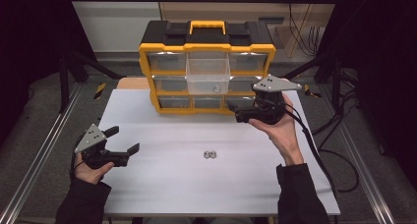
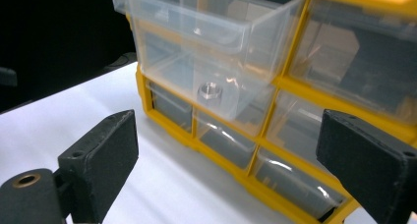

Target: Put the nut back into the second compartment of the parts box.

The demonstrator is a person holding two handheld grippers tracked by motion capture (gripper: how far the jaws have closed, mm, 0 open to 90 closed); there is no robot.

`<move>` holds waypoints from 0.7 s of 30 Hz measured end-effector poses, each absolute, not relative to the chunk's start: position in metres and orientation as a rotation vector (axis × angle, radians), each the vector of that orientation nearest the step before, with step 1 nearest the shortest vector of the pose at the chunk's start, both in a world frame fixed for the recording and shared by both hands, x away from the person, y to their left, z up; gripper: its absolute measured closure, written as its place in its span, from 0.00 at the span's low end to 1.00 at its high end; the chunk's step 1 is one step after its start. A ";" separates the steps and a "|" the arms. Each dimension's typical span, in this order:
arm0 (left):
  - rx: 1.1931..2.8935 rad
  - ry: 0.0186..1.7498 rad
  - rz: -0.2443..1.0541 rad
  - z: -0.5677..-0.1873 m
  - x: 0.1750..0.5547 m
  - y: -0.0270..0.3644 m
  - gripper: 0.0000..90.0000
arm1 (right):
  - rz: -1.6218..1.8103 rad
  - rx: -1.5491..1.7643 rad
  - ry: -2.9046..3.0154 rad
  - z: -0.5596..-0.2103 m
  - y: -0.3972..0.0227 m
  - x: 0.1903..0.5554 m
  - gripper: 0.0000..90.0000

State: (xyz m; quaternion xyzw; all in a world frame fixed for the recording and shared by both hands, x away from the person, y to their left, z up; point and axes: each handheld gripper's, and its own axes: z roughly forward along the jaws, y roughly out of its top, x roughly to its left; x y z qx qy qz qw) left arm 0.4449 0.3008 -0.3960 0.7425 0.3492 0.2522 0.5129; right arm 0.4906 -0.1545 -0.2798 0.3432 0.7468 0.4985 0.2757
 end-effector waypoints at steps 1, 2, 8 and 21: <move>1.786 0.840 0.607 -0.396 0.445 0.301 0.02 | 1.340 0.922 2.007 -0.280 -0.154 0.491 0.10; 1.786 0.840 0.606 -0.396 0.445 0.301 0.02 | 1.339 0.922 2.007 -0.283 -0.156 0.489 0.10; 1.792 0.839 0.605 -0.397 0.446 0.300 0.02 | 1.350 0.950 2.008 -0.305 -0.162 0.482 0.10; 1.794 0.840 0.605 -0.397 0.446 0.300 0.02 | 1.347 0.976 2.054 -0.338 -0.162 0.476 0.10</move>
